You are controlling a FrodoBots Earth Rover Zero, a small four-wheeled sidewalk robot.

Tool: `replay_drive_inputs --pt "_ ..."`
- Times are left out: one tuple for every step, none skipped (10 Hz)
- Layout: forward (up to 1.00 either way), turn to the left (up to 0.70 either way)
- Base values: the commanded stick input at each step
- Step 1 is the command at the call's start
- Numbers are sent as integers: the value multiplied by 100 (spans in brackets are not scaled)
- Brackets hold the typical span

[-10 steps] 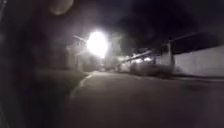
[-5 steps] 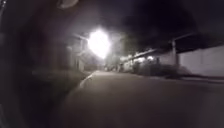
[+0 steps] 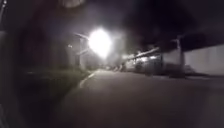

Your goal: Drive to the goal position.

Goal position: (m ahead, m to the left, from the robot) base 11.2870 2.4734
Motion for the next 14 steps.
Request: replay_drive_inputs --pt "70 0" --pt "70 0" --pt "70 -7" --pt "70 -35" --pt "70 -35" --pt "70 -35" --pt "70 -35" --pt "70 -16" --pt "70 -3" --pt "70 0" --pt "70 0" --pt "70 0" --pt "70 0" --pt "70 0"
